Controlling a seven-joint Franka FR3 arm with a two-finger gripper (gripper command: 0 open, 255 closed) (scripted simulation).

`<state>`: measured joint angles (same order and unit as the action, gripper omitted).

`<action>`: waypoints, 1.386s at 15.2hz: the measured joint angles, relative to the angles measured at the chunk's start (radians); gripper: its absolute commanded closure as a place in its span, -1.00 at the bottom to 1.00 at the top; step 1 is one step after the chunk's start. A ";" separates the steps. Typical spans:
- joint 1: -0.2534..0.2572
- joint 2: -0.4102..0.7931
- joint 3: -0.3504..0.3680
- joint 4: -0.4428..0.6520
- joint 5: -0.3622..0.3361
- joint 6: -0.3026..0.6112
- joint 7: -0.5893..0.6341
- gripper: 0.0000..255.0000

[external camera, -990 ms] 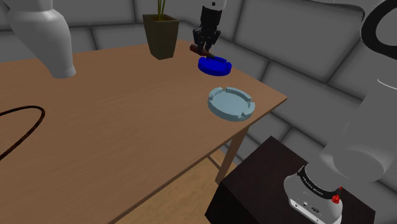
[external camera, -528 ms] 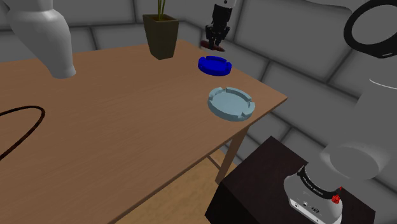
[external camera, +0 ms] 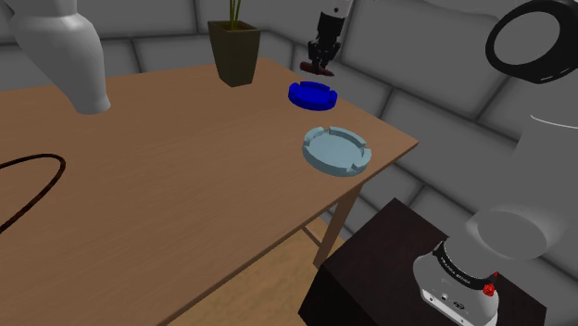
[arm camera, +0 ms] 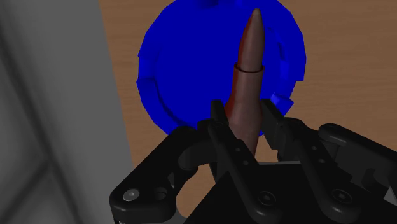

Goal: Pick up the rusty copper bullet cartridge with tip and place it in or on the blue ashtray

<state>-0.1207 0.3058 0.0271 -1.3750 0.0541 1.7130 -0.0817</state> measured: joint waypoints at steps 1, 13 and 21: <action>-0.001 0.001 0.000 -0.013 0.000 0.014 -0.002 1.00; 0.001 -0.008 0.000 -0.162 0.002 0.154 -0.008 1.00; 0.000 -0.008 0.000 -0.163 0.002 0.156 -0.008 -1.00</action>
<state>-0.1202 0.2978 0.0273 -1.5385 0.0563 1.8688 -0.0901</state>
